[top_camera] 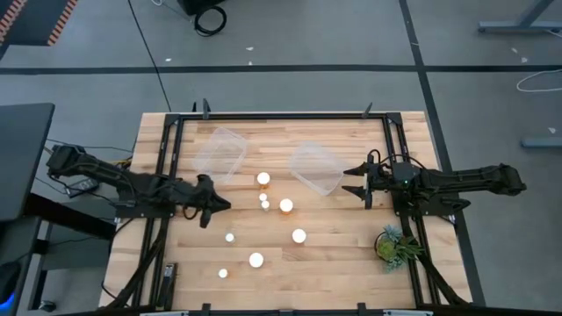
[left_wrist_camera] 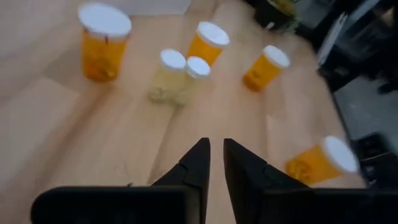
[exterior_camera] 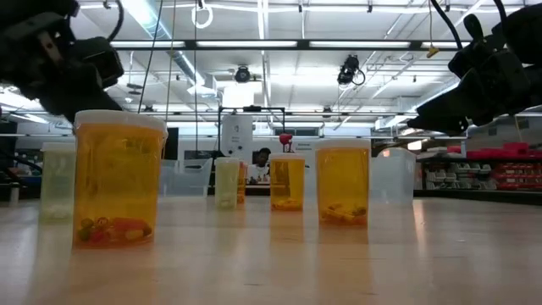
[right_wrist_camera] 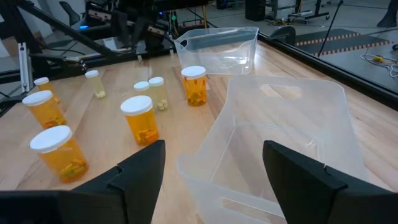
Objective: Pick and place medicine bottles into bin by pill shape (circle, oval)
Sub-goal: Put the small orange pill bottle into the left transparent bin
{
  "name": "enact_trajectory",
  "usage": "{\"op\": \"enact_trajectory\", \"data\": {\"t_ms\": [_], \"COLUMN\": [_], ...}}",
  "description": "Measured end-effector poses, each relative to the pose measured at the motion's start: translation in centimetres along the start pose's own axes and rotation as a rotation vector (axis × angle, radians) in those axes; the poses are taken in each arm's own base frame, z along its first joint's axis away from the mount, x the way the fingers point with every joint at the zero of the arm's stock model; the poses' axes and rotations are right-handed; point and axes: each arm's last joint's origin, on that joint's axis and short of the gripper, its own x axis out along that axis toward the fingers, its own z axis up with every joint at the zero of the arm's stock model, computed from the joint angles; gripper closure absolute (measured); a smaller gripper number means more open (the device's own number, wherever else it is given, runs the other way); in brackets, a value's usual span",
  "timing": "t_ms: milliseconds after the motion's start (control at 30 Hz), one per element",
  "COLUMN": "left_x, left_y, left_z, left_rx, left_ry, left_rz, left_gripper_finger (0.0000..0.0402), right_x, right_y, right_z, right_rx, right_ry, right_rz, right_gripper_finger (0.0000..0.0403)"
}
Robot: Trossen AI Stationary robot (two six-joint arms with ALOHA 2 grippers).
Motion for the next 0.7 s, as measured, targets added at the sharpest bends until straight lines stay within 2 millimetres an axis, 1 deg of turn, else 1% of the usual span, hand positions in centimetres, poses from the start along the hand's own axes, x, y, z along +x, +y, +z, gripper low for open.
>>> {"op": "enact_trajectory", "data": {"t_ms": [67,167,367,500,600,700], "left_x": [0.4,0.8,1.8,2.2,2.2,2.4], "left_y": [-0.2,-0.4,-2.0,-3.4,-4.4,-5.6], "left_z": [1.1,2.7,5.5,6.3,6.5,6.5], "left_rx": [0.066,0.111,0.155,0.157,0.129,0.078], "left_ry": [0.034,0.116,0.310,0.455,0.588,0.666], "left_rz": [0.055,0.122,0.063,0.031,0.019,0.049], "left_gripper_finger": [0.0338,0.0327,0.0305,0.0284,0.0269,0.0258], "right_x": [0.0,0.0,0.0,0.0,0.0,0.0], "right_y": [0.0,0.0,0.0,0.0,0.0,0.0], "right_z": [0.0,0.0,0.0,0.0,0.0,0.0], "right_rx": [0.000,0.000,0.000,0.000,0.000,0.000], "right_ry": [0.000,0.000,0.000,0.000,0.000,0.000], "right_rz": [0.001,0.000,0.000,0.000,0.000,0.000], "right_gripper_finger": [0.0127,0.0127,0.0127,0.0127,0.0127,0.0127]}}
